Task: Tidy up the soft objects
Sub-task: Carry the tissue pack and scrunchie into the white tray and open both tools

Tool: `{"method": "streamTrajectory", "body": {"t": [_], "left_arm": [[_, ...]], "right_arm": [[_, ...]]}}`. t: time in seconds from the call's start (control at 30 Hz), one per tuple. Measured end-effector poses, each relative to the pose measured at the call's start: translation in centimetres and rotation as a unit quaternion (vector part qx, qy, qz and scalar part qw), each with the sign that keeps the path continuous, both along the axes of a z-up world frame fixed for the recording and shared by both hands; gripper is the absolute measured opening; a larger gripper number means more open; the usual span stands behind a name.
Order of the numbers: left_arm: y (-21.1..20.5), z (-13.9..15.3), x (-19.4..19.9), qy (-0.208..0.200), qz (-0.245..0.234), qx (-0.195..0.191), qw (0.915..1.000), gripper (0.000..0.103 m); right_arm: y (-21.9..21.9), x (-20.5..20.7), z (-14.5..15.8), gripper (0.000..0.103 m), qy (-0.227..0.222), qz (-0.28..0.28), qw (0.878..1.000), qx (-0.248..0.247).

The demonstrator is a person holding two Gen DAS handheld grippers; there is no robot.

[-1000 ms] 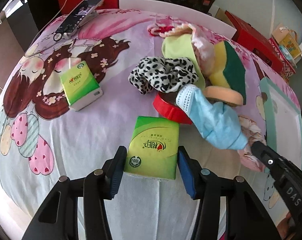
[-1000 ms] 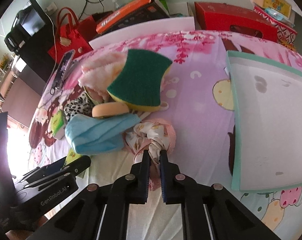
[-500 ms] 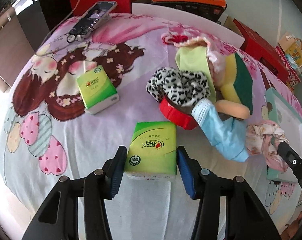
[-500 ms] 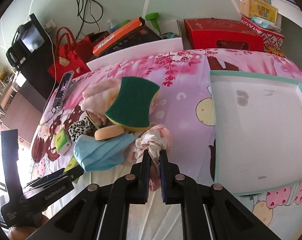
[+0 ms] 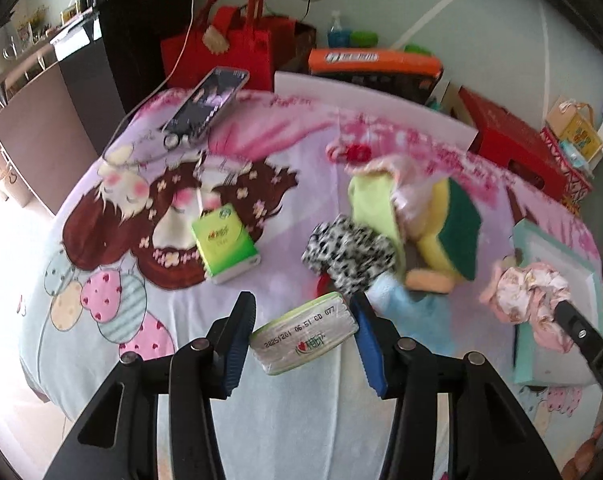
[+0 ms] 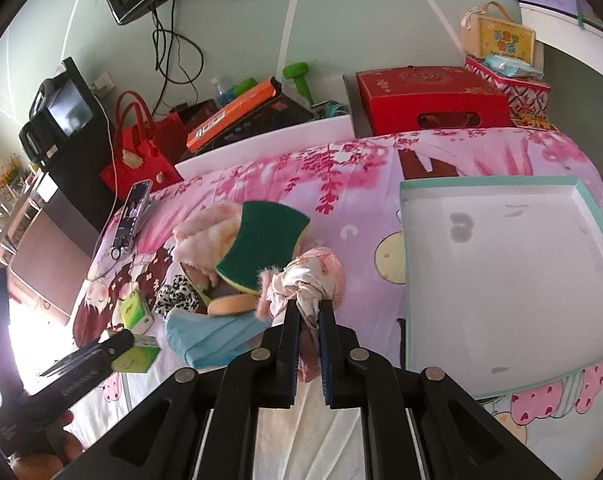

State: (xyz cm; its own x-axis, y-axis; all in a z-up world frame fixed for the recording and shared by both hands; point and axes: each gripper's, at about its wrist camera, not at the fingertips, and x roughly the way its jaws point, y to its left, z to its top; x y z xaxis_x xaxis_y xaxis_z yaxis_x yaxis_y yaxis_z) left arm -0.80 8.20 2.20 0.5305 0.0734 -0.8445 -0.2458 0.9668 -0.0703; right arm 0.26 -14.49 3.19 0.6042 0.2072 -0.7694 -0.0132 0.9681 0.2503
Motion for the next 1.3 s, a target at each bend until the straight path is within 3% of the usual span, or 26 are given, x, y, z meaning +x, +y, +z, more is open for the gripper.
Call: {"method": "streamTrajectory", "body": {"t": [0.33, 0.57, 0.77, 1.03, 1.3], "left_arm": [[-6.3, 5.3, 0.7, -0.043, -0.088, -0.004, 0.9952, 0.050], [-13.7, 8.1, 2.5, -0.072, -0.177, 0.015, 0.9814, 0.050], [-19.0, 6.7, 3.9, -0.066, -0.246, 0.001, 0.9671, 0.050], [-24.0, 3.9, 5.7, -0.044, -0.291, -0.019, 0.9554, 0.050], [-29.2, -0.2, 6.4, -0.034, -0.340, -0.016, 0.9395, 0.050]], "right_arm": [[-3.1, -1.1, 3.7, 0.009, -0.033, -0.049, 0.998, -0.019], [-7.7, -0.5, 6.5, 0.010, -0.050, -0.123, 0.991, -0.030], [-12.3, 0.1, 6.0, 0.010, -0.044, -0.187, 0.981, -0.019], [-17.9, -0.7, 3.4, 0.010, -0.015, -0.261, 0.965, -0.026], [-22.1, -2.1, 1.6, 0.010, 0.004, -0.317, 0.948, -0.013]]}}
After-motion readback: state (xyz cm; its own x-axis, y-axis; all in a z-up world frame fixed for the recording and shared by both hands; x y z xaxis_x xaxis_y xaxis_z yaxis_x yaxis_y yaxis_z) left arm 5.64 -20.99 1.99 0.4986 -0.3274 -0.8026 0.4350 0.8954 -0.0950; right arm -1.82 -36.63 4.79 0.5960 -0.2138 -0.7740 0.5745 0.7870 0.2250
